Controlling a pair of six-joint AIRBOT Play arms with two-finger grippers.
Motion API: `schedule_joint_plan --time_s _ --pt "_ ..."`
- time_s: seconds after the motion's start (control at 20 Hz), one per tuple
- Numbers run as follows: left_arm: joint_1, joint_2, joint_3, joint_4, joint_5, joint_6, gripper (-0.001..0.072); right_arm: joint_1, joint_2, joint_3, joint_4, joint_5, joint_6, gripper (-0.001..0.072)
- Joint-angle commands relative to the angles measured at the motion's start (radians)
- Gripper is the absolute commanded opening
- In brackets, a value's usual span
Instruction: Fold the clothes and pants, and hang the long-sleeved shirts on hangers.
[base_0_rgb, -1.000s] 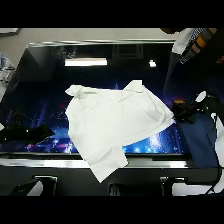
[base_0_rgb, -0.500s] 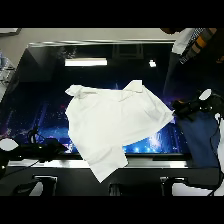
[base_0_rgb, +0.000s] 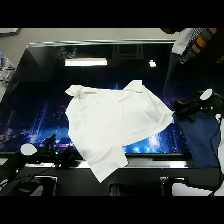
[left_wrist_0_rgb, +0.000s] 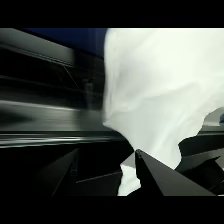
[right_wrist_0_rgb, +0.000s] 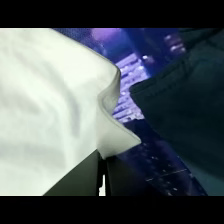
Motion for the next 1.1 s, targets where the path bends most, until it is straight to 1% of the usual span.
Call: schedule_joint_plan --time_s 0.0,0.15,0.35,0.4,0.45,0.5,0.6,0.7,0.8,0.9,1.0,1.05 --pt "-0.099 -0.087 -0.005 -0.053 0.124 -0.039 0.0414 0.000 0.003 0.000 0.002 0.005 0.000 0.0026" --pt "-0.165 -0.155 -0.004 -0.093 0.227 -0.038 0.0414 0.000 0.009 0.000 0.002 0.005 -0.006 0.0026" --pt "-0.219 -0.182 -0.004 -0.156 0.338 -0.034 0.0411 0.000 0.017 0.000 0.002 0.006 -0.007 0.0026" --pt "-0.219 -0.183 -0.003 -0.161 0.346 -0.032 0.0355 0.000 0.021 0.000 0.002 0.007 -0.007 0.0026" --pt "-0.213 -0.182 0.003 -0.161 0.347 0.003 0.0196 0.000 0.023 0.000 0.002 0.013 -0.007 0.0026" --pt "-0.206 -0.182 0.014 -0.161 0.346 0.053 0.0014 0.000 0.025 0.000 0.002 0.023 -0.008 0.0026" --pt "-0.175 -0.182 0.053 -0.159 0.346 0.153 0.0016 0.010 0.027 0.000 0.013 0.059 -0.056 0.0025" --pt "-0.107 -0.178 0.107 -0.140 0.339 0.219 0.0015 0.049 0.041 0.000 0.018 0.090 -0.113 0.0025" --pt "-0.008 -0.173 0.195 -0.041 0.303 0.225 0.0013 0.110 0.074 0.000 0.021 0.081 -0.117 0.0025" --pt "0.088 -0.171 0.320 0.085 0.252 0.225 0.0013 0.186 0.128 0.000 0.044 0.029 -0.119 0.0024" --pt "0.175 -0.170 0.496 0.202 0.196 0.236 0.0013 0.260 0.206 0.010 0.055 -0.082 -0.149 0.0024" --pt "0.212 -0.168 0.597 0.236 0.171 0.236 0.0013 0.291 0.249 0.032 0.054 -0.140 -0.157 0.0024"
